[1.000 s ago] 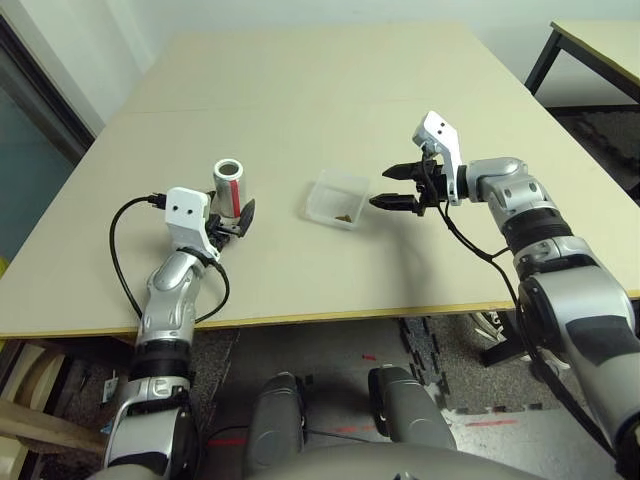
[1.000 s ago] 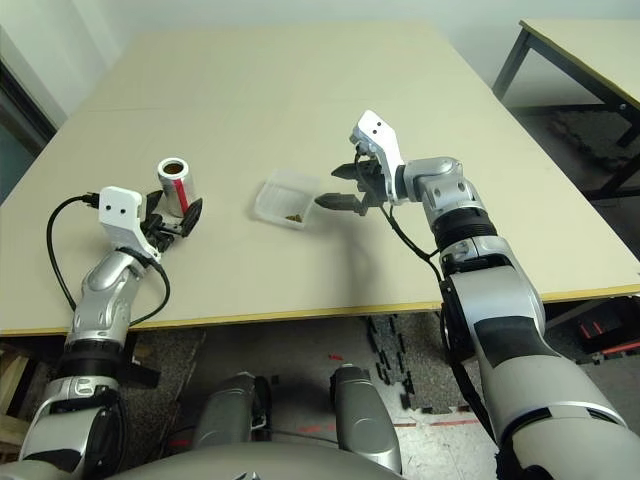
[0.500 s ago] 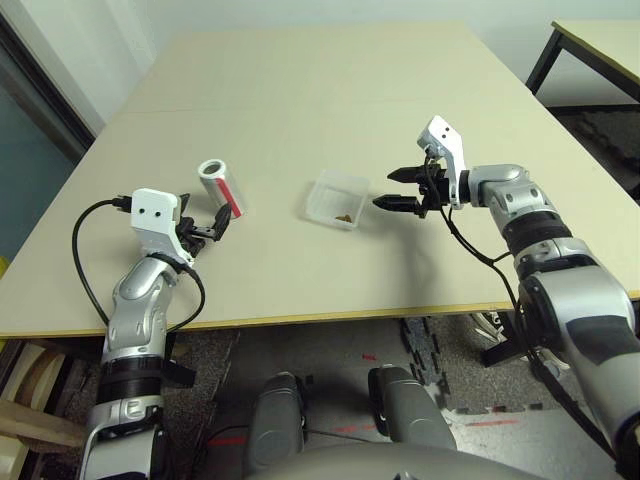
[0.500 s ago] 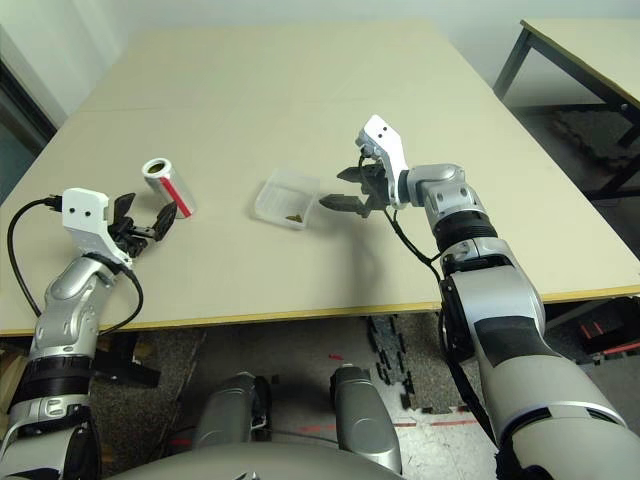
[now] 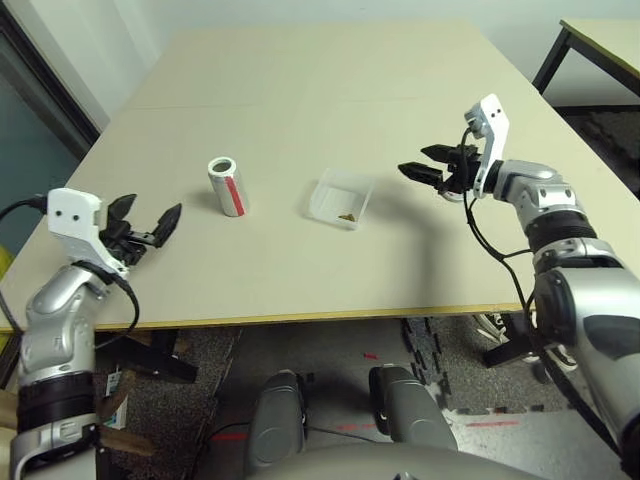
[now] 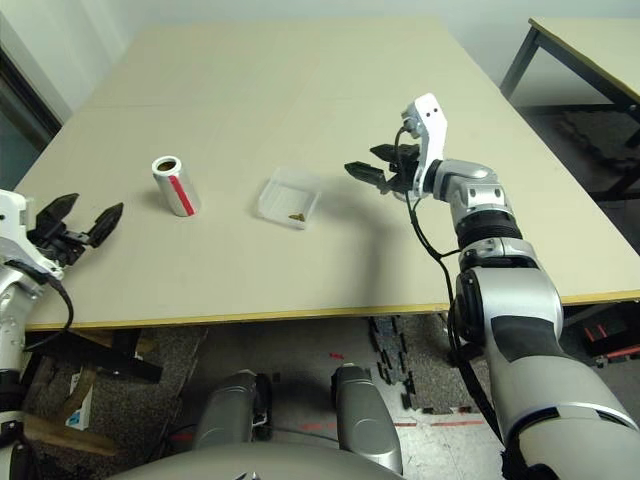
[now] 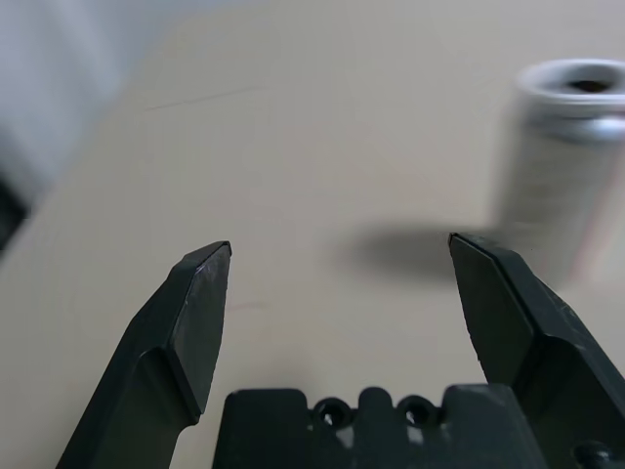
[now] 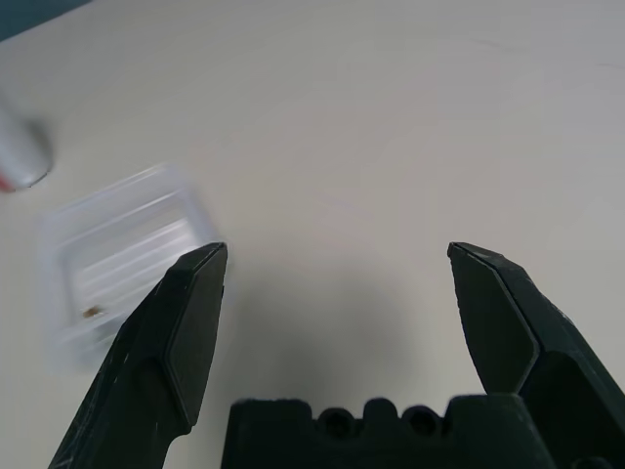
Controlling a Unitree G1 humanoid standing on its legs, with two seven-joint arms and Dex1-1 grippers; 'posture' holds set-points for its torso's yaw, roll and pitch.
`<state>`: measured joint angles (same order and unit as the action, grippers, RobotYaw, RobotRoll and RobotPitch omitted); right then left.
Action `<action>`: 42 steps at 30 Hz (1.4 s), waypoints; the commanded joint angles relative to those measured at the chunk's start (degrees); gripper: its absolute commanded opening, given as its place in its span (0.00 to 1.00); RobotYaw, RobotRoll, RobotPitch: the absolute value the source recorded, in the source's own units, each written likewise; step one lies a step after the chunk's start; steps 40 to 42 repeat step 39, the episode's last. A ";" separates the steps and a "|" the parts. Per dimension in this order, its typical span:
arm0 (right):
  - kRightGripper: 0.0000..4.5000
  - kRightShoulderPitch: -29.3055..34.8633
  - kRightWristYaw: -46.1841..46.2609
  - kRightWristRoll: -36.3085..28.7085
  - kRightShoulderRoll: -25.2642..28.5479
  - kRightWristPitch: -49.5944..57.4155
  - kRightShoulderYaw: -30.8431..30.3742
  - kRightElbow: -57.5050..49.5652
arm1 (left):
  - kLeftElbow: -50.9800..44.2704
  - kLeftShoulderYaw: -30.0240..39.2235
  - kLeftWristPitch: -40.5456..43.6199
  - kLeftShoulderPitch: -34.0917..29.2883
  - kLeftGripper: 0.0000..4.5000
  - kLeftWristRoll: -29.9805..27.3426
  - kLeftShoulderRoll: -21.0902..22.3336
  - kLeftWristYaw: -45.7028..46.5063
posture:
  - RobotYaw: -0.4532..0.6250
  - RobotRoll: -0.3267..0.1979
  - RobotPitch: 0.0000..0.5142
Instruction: Pour the medicine from the bottle into the box.
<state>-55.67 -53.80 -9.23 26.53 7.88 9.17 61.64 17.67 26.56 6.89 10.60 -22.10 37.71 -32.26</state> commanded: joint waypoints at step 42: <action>1.00 8.73 22.35 -2.71 6.58 -10.46 9.27 0.86 | 32.58 -2.47 -12.74 20.80 0.99 5.74 4.24 2.01 | 0.28 0.62 0.18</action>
